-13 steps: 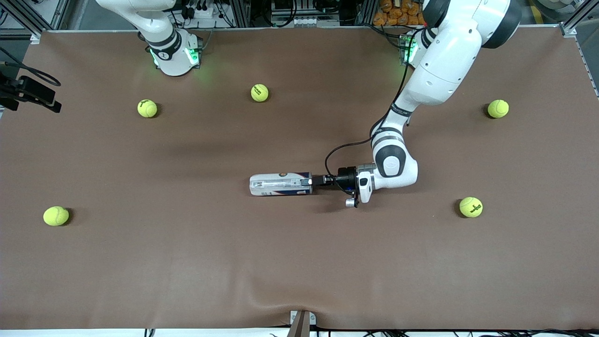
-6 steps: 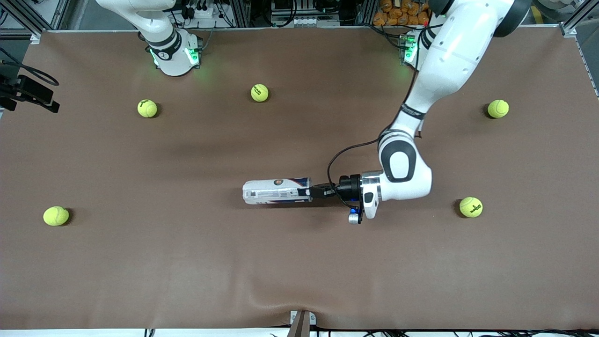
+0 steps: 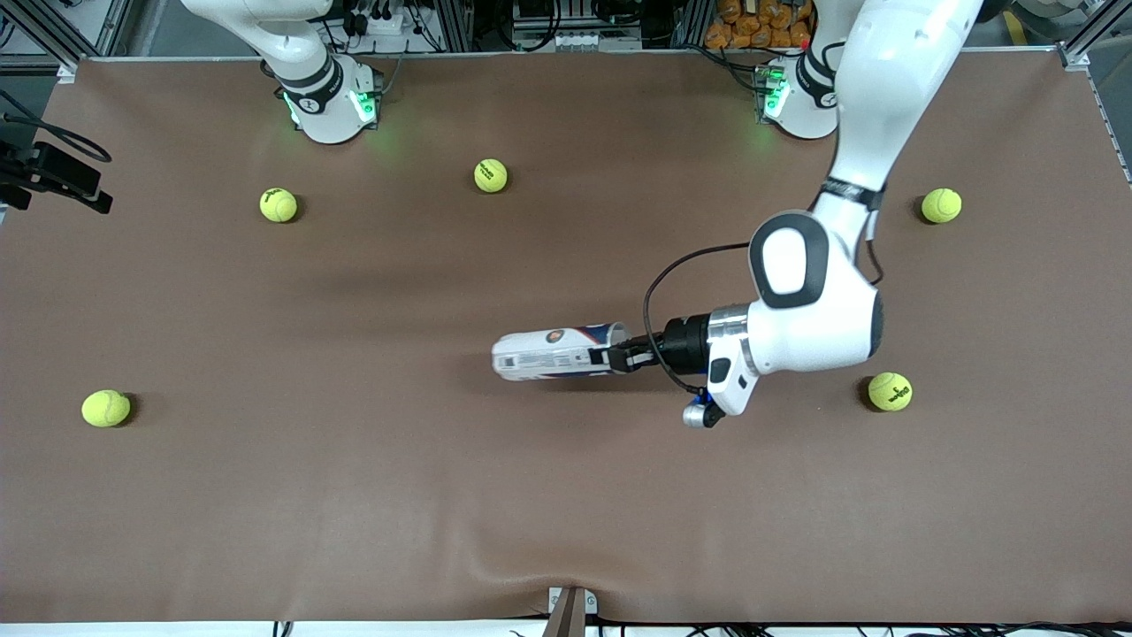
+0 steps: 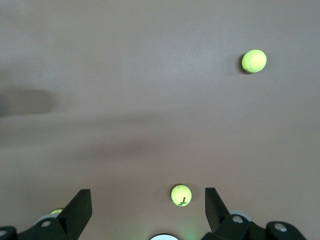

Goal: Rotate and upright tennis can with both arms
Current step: 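Rotate the can upright with the left gripper and lower it onto the table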

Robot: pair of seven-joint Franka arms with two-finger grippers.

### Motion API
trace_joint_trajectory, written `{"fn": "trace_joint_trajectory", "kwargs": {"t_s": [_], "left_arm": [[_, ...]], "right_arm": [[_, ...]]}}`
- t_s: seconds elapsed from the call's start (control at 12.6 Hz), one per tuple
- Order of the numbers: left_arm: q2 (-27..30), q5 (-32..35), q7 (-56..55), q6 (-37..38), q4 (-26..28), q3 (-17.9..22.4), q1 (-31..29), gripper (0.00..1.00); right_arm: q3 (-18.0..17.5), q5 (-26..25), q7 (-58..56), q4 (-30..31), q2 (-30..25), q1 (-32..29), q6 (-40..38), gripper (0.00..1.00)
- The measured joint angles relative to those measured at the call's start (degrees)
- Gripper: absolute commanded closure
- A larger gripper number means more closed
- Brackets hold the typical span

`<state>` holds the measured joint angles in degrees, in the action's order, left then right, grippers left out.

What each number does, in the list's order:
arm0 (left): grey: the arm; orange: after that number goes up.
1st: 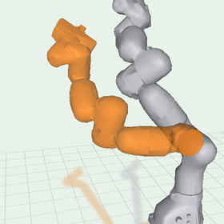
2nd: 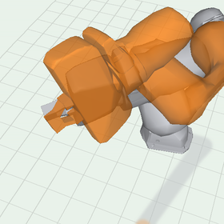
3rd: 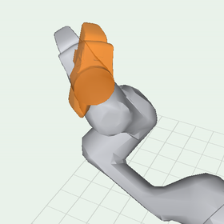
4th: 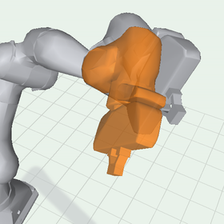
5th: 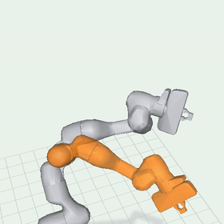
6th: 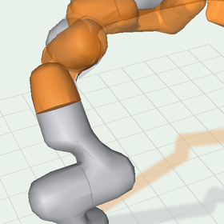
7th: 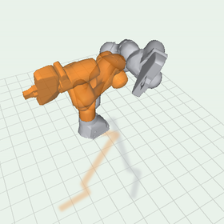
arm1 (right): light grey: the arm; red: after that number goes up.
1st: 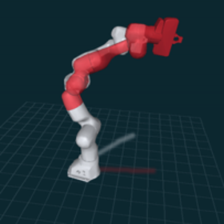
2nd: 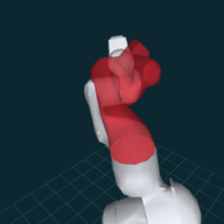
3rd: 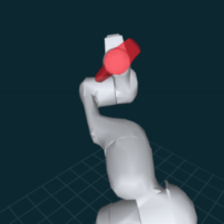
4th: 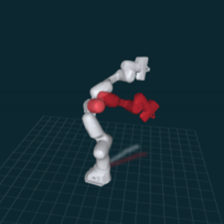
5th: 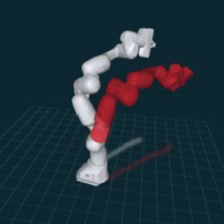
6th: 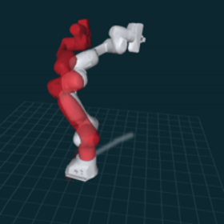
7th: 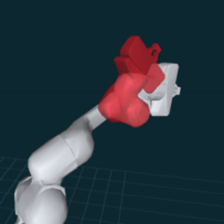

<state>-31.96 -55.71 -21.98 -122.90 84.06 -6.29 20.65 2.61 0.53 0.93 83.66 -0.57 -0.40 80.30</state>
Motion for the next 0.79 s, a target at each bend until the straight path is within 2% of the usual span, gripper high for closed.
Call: {"fn": "trace_joint_trajectory", "kwargs": {"t_s": [0.32,0.55,0.79], "left_arm": [[4.3,22.3,-16.4,1.0,-1.3,-1.0,2.1,1.00],[4.4,42.1,-29.7,3.9,-3.4,-1.0,8.7,1.00],[2.1,55.9,-36.5,4.5,-3.6,-0.8,15.2,0.98]], "right_arm": [[0.0,0.0,0.0,0.0,0.0,0.0,1.0,0.00],[0.0,0.0,0.0,0.0,0.0,0.0,1.0,0.00],[0.0,0.0,0.0,0.0,0.0,0.0,1.0,0.00]]}}
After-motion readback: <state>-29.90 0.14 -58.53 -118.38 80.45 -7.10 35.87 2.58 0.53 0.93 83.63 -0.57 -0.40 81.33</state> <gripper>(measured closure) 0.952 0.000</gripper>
